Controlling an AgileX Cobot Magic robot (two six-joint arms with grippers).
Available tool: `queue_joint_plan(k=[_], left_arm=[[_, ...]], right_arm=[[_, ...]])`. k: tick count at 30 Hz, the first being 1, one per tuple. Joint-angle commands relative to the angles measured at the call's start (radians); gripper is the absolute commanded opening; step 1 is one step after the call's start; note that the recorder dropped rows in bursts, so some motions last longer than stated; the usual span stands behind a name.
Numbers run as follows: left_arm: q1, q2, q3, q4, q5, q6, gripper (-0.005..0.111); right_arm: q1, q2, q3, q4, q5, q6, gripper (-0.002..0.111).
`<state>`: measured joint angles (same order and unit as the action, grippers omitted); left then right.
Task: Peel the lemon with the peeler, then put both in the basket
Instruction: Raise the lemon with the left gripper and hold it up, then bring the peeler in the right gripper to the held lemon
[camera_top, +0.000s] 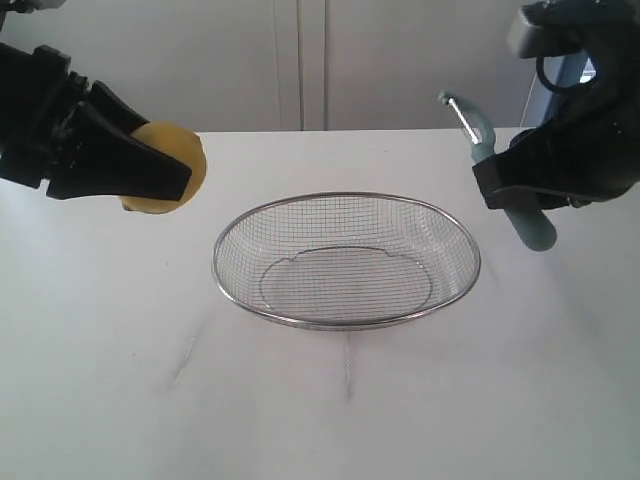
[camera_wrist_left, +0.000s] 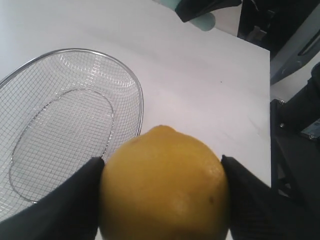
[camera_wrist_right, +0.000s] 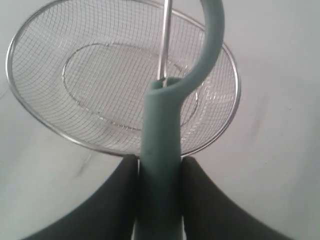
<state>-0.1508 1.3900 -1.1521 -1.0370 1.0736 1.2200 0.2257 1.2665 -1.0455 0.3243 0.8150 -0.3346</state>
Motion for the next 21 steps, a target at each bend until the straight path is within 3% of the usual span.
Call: queue_joint_plan(k=[1, 12, 21], left_arm=[[-0.001, -0.011, 0.006, -0.03, 0.036, 0.068, 0.0], [-0.001, -0.023, 0.015, -0.053, 0.002, 0.176, 0.0], [-0.001, -0.148, 0.15, -0.137, -0.212, 0.251, 0.0]], right_arm=[[-0.006, 0.006, 0.021, 0.054, 0.058, 0.006, 0.0], [-0.004, 0.045, 0.049, 0.252, 0.078, -0.115, 0.0], [-0.004, 0.052, 0.058, 0.328, 0.104, -0.169, 0.0]])
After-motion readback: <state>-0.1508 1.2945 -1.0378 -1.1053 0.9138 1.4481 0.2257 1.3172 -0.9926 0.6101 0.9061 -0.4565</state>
